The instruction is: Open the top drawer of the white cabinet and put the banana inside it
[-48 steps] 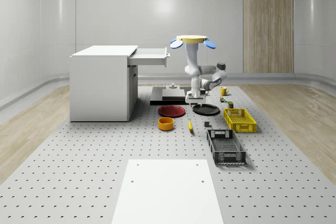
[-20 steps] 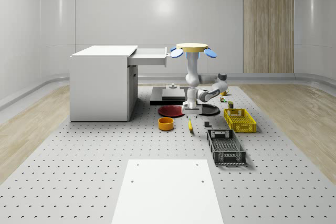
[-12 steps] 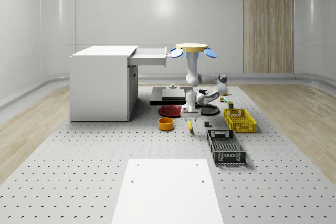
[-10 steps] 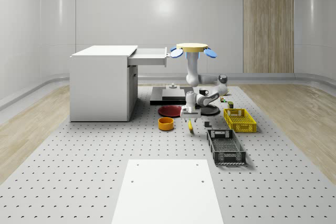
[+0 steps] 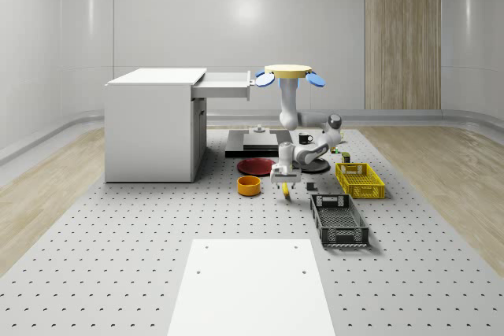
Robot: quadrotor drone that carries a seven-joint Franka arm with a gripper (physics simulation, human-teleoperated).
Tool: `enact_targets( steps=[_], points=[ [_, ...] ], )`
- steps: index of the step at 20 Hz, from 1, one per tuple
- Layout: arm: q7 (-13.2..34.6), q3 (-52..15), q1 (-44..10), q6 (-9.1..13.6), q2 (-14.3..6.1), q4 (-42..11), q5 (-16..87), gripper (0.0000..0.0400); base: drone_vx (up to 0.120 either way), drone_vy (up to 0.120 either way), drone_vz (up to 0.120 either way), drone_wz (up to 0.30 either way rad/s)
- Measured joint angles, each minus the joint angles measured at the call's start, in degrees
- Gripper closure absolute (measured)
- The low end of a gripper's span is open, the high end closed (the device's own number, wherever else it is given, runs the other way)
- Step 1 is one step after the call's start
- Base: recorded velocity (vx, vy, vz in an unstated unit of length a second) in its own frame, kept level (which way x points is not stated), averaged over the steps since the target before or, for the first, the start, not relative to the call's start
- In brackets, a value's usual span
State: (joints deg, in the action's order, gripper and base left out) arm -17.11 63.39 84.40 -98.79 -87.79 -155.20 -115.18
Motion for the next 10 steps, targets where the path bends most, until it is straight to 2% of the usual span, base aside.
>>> enact_targets(
  steps=[10],
  points=[
    [0.4,-3.2,0.3,-0.3,1.8,1.7,-3.5,0.0000,0.000,0.000,0.000,0.000]
  ],
)
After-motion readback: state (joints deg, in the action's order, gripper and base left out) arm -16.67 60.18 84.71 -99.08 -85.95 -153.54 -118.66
